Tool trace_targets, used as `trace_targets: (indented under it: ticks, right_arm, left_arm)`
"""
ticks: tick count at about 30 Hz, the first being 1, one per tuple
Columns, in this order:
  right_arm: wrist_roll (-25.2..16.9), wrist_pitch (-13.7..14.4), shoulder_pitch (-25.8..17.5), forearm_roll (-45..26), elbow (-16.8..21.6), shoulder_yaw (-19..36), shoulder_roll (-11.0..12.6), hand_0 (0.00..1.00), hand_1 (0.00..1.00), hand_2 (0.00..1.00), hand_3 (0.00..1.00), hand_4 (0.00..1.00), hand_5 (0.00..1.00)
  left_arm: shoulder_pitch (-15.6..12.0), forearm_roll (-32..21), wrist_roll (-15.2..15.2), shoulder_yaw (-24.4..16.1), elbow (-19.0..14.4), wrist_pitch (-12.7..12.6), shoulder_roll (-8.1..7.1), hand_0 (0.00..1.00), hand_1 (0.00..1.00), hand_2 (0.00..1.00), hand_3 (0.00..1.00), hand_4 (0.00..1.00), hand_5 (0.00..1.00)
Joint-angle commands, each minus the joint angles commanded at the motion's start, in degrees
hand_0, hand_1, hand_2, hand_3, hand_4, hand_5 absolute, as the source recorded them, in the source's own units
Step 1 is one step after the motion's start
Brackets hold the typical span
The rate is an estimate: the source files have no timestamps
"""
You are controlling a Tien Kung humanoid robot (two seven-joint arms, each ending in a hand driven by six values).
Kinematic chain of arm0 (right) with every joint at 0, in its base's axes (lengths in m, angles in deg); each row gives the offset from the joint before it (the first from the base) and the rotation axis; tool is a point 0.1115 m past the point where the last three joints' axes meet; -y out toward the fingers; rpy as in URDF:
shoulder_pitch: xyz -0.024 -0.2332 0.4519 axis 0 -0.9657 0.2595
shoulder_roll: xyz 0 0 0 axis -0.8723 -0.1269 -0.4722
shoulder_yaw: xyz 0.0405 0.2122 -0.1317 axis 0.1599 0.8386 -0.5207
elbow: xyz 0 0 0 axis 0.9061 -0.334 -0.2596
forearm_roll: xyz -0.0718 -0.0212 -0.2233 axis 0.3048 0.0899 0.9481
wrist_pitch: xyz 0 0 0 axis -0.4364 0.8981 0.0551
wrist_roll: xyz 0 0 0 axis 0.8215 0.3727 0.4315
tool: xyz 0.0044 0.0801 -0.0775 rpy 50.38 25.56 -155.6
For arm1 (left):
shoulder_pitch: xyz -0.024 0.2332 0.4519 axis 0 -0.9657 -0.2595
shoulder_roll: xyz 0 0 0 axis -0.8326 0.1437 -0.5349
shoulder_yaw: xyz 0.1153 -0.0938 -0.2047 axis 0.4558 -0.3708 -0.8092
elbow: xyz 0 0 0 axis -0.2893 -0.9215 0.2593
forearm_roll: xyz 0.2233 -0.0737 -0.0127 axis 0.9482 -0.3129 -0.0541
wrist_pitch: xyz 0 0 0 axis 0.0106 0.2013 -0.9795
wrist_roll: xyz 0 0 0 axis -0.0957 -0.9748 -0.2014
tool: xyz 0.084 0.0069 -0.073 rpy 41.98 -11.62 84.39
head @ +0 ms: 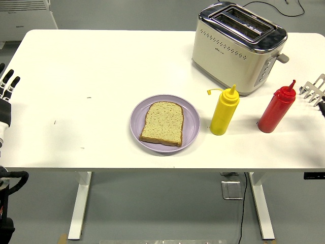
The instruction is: Pick up the cup,pour liquid into bread,place the cup on the desk
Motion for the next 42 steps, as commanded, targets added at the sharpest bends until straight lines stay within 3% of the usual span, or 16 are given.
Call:
trace_targets:
  ticks: [11, 40, 41, 42]
  right_arm:
    - [-0.58, 3.86, 3.46, 1.8, -2.15, -5.68, -0.9, 0.998, 0.962, 0.998, 0.998, 0.921, 0.214]
    - [-0.61, 7.95, 13.59, -2.59, -9.74, -13.92, -3.73, 0.998, 0.939, 0.991, 0.998, 0.913, 0.202]
    - [-0.59, 8.17, 13.84, -2.81, -9.96, -14.16, -3.79, 0.96, 0.906, 0.929, 0.998, 0.912, 0.203]
    - [-0.58, 8.34, 14.03, -2.99, -10.13, -14.33, -3.82, 0.96, 0.906, 0.929, 0.998, 0.912, 0.203]
  left_arm:
    - [0.2, -0.29, -0.02, 0.49, 0.15, -0.06, 0.15, 0.721, 0.766, 0.814, 0.763, 0.676, 0.998]
    - [0.24, -0.13, 0.16, 0.45, 0.35, -0.14, 0.34, 0.72, 0.766, 0.814, 0.762, 0.676, 0.998]
    - [0.22, -0.13, 0.17, 0.4, 0.35, -0.15, 0.35, 0.72, 0.766, 0.814, 0.759, 0.676, 0.998]
    - [0.2, -0.12, 0.19, 0.37, 0.35, -0.16, 0.37, 0.72, 0.766, 0.814, 0.759, 0.676, 0.998]
